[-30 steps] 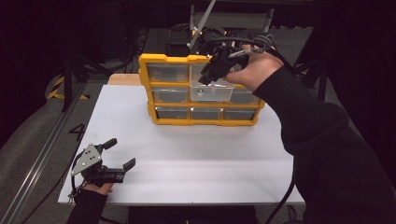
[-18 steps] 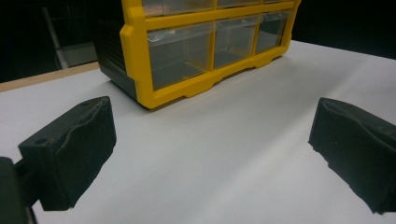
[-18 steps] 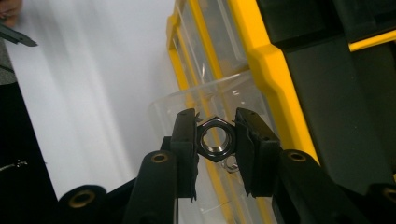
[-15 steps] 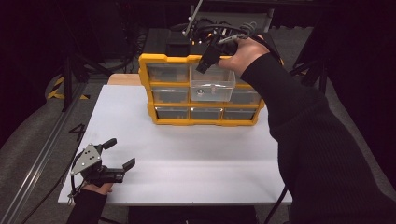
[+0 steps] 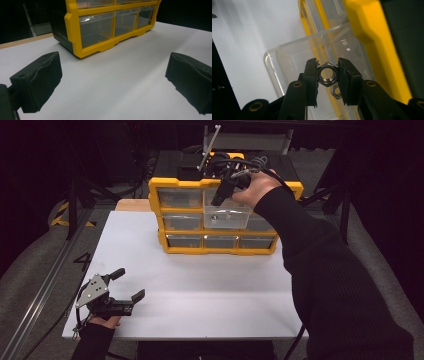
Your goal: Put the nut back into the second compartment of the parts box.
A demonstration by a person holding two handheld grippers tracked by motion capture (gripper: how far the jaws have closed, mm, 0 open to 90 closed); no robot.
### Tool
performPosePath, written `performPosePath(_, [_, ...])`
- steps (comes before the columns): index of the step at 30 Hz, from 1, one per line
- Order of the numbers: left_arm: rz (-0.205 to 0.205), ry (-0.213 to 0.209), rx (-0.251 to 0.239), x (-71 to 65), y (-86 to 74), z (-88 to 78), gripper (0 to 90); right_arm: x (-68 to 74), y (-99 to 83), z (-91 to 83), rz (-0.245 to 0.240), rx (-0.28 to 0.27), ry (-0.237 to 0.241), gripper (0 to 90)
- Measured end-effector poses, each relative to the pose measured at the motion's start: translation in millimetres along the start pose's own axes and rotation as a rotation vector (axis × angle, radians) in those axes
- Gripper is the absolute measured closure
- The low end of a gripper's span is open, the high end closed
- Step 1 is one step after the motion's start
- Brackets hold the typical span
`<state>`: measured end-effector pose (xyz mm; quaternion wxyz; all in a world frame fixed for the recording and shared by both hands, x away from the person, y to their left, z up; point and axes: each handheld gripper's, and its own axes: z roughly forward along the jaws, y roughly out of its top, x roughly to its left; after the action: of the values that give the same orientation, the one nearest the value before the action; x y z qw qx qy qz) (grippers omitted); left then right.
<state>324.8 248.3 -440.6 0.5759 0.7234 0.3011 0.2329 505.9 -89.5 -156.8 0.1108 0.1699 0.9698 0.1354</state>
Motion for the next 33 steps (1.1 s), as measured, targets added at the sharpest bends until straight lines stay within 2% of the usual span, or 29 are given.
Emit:
performPosePath(10, [-0.006, 0.000, -0.002, 0.3, 0.0, -0.3, 1.3, -5.6, -6.0, 18.3, 0.012, 0.026, 0.023, 69.7])
performPosePath(20, [-0.005, 0.000, -0.003, 0.1, 0.1, -0.3, 1.3, -6.4, -6.5, 19.5, 0.009, 0.027, 0.019, 68.9])
performPosePath(24, [-0.004, -0.001, -0.003, 0.0, 0.3, 0.0, 1.5, -5.9, -6.9, 16.3, 0.011, 0.009, 0.006, 60.7])
performPosePath(28, [-0.003, -0.002, -0.004, -0.1, 0.4, 0.4, 1.5, -4.6, -7.9, 10.5, 0.014, 0.001, -0.016, 59.8])
performPosePath(33, [0.000, -0.004, -0.001, -0.3, 0.7, 0.0, 1.5, -3.6, -14.5, -5.7, 0.028, -0.056, -0.037, 57.0])
